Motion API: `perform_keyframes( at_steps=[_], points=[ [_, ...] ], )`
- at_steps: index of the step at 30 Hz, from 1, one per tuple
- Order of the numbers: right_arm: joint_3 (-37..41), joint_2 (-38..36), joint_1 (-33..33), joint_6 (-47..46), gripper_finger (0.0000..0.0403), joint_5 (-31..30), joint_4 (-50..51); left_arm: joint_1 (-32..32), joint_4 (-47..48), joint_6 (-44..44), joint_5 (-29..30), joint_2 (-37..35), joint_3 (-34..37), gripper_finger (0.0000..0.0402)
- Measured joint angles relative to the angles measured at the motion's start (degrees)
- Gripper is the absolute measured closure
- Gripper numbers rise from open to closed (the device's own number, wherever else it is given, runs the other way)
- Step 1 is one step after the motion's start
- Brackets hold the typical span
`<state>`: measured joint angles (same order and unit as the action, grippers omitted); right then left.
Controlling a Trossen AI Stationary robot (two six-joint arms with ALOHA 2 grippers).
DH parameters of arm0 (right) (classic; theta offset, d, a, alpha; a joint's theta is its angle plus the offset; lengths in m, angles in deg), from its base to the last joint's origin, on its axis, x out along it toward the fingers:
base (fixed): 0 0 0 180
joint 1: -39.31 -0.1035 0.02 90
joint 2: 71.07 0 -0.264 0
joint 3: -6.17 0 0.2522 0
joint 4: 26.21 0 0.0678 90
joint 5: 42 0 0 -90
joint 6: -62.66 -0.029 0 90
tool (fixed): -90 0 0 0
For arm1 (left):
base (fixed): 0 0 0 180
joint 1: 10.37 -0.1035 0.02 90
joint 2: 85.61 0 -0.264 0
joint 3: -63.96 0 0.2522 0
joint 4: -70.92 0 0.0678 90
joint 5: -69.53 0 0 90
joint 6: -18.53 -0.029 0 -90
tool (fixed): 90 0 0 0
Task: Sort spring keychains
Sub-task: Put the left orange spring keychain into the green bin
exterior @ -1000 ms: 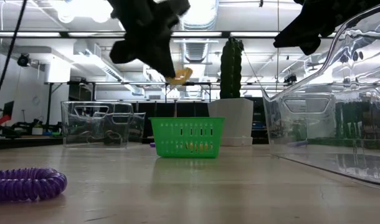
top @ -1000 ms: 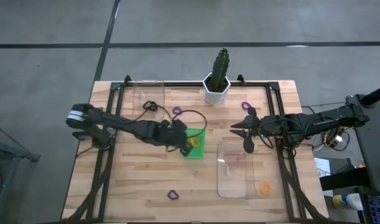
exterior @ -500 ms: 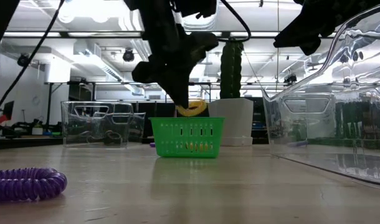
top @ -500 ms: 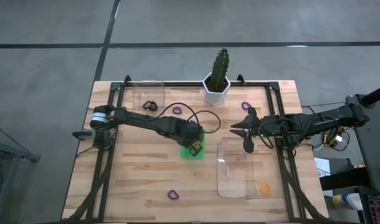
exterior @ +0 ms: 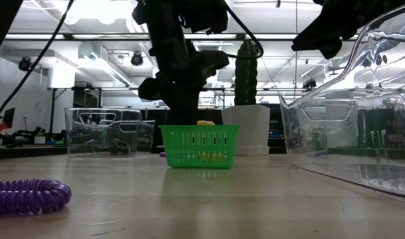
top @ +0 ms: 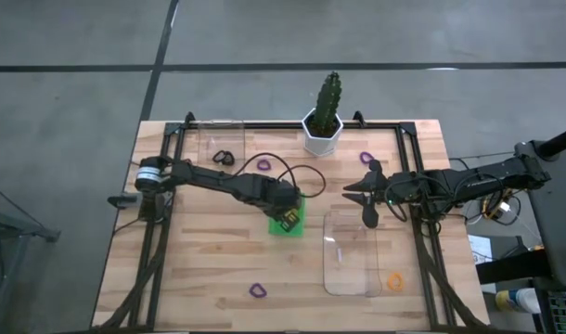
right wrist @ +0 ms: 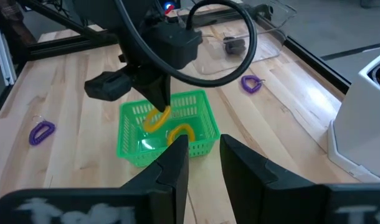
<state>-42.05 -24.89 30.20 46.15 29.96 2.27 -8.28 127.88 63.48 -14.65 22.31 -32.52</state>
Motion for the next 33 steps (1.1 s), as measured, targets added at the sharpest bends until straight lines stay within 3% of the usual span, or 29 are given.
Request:
perform_keyframes(
  at_steps=[13,33],
  points=[
    [-0.01,0.0,0.0,-0.25,0.0317,0.0,0.0,-0.26,-6.18,-0.93,0.15,0.02,0.52,0.0378],
    [-0.01,0.0,0.0,-1.31,0.0317,0.0,0.0,-0.74,-6.94,-1.63,1.09,0.28,3.34,0.0378]
  ],
)
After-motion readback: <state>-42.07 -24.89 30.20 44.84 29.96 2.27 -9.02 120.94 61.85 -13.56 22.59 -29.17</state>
